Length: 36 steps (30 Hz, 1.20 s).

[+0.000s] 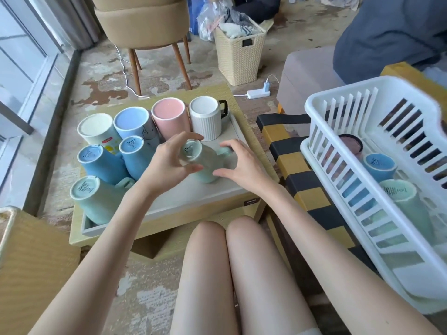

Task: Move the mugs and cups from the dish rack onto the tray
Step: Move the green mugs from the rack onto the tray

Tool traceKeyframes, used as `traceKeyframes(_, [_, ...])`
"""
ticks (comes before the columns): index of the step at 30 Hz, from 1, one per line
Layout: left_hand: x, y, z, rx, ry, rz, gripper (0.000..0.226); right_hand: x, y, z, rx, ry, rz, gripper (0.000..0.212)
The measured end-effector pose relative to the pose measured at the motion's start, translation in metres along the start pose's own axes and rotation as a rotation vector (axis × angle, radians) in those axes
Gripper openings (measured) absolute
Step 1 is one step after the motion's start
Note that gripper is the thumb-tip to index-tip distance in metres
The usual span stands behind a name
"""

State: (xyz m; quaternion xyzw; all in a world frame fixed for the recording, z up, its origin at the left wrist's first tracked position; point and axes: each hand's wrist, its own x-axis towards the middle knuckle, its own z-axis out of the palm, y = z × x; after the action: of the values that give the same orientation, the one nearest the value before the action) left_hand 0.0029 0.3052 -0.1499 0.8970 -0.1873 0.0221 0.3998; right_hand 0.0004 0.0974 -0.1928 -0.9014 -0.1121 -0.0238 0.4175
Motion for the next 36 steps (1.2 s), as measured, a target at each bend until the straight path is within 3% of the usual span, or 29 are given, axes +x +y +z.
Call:
traceKeyframes(14, [0.007, -0.001, 0.019, -0.043, -0.082, -0.025, 0.057, -0.007, 0.01, 0.019, -0.13, 0.033, -0.029, 0.065])
traceKeyframes(17, [0.007, 0.0, 0.012, 0.002, -0.036, 0.012, 0.053, -0.005, 0.007, 0.02, -0.155, 0.045, -0.033, 0.07])
traceKeyframes(22, [-0.003, -0.002, -0.012, 0.341, 0.235, 0.086, 0.034, 0.006, -0.011, 0.027, -0.044, 0.033, -0.039, 0.083])
traceKeyframes(25, [-0.013, -0.013, -0.023, 0.62, 0.34, -0.056, 0.037, 0.013, -0.018, 0.035, -0.032, 0.078, -0.013, 0.072])
traceKeyframes(28, [-0.023, -0.027, -0.027, 0.646, 0.319, -0.248, 0.046, 0.023, -0.021, 0.038, -0.005, 0.045, -0.018, 0.067])
traceKeyframes(36, [-0.035, -0.047, -0.028, 0.68, 0.267, -0.171, 0.06, 0.055, -0.043, 0.053, 0.059, -0.061, -0.069, 0.075])
